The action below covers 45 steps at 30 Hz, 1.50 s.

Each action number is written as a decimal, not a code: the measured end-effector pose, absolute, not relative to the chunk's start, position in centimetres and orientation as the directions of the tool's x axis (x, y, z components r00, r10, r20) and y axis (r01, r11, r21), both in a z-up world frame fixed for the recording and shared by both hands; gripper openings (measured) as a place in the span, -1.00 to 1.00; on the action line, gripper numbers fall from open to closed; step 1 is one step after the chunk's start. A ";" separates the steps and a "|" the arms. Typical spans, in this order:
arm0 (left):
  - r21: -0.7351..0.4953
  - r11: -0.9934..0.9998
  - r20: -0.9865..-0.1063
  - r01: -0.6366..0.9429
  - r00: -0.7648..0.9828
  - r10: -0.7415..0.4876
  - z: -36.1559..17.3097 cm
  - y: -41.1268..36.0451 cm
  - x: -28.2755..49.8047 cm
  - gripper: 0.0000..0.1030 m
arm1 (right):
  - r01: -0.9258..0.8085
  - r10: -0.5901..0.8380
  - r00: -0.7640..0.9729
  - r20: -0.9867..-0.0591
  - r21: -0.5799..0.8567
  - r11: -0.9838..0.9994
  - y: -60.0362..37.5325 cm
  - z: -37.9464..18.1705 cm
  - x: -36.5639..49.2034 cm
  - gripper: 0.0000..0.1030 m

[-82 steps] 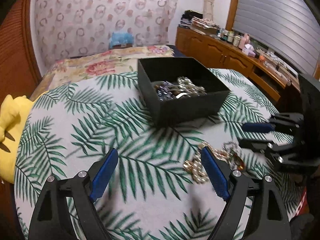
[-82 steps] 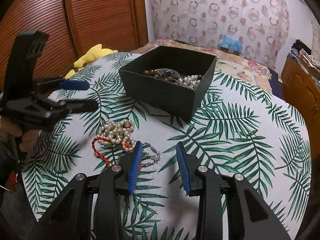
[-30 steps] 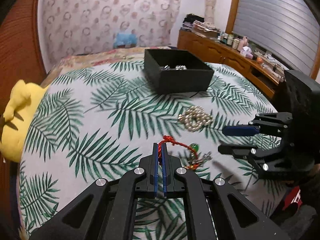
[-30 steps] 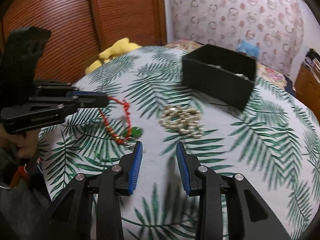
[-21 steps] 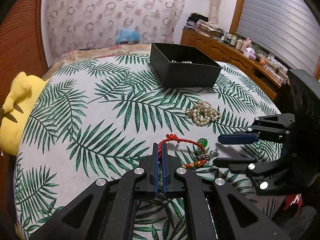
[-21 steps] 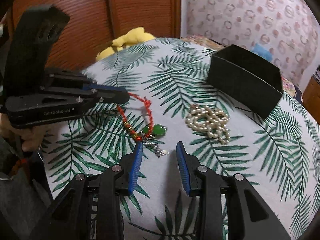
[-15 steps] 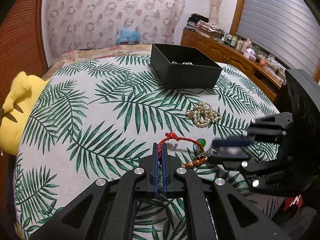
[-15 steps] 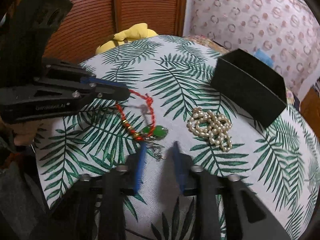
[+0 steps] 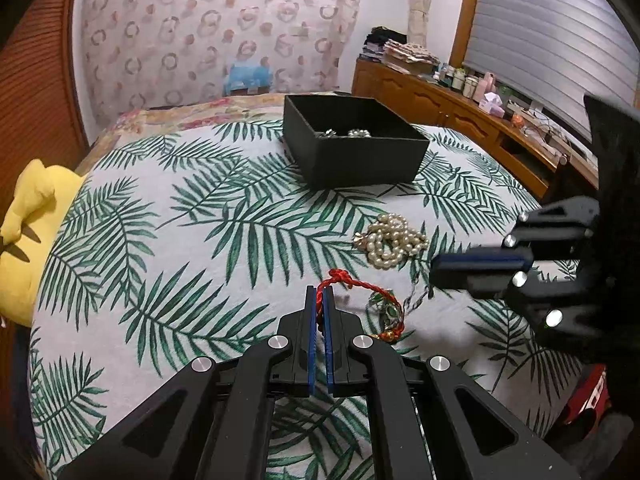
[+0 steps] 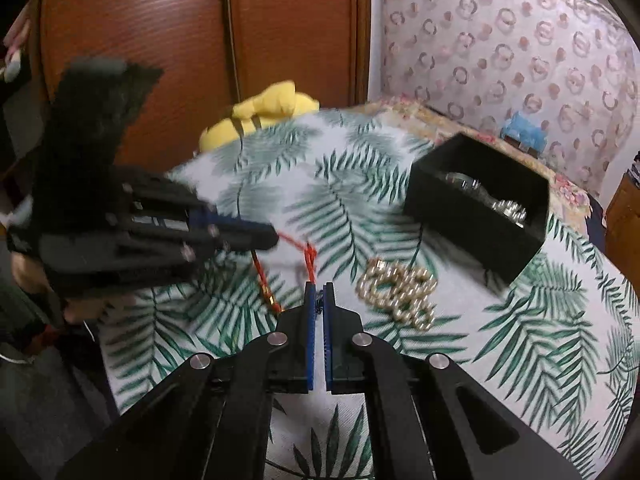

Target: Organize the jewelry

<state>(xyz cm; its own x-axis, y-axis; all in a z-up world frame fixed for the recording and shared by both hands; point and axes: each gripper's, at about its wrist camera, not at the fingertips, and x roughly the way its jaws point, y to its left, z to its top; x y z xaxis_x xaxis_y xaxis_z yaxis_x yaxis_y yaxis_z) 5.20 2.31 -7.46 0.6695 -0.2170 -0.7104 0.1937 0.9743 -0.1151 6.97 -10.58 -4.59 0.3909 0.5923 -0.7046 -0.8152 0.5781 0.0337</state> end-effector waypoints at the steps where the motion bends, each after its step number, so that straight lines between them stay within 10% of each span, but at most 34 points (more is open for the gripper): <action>1: -0.115 0.974 -0.709 0.197 0.670 -0.219 -7.4 2.2 5.3 -0.96 | -0.816 0.598 0.393 -0.698 0.036 0.577 -10.6 -4.2 7.1 -0.92; 45: -0.079 0.961 -0.607 0.266 0.752 -0.258 0.8 -0.1 14.8 -0.96 | -0.720 0.603 0.541 -0.587 0.049 0.693 -15.6 3.7 18.7 -0.92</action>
<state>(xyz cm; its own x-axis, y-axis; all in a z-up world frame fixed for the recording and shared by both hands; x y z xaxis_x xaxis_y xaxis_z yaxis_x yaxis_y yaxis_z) 14.81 -0.05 0.79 0.7519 -0.2581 -0.6067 0.2658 0.9608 -0.0794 18.68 -15.64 3.67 0.5407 0.6030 -0.5865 -0.7197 0.6926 0.0486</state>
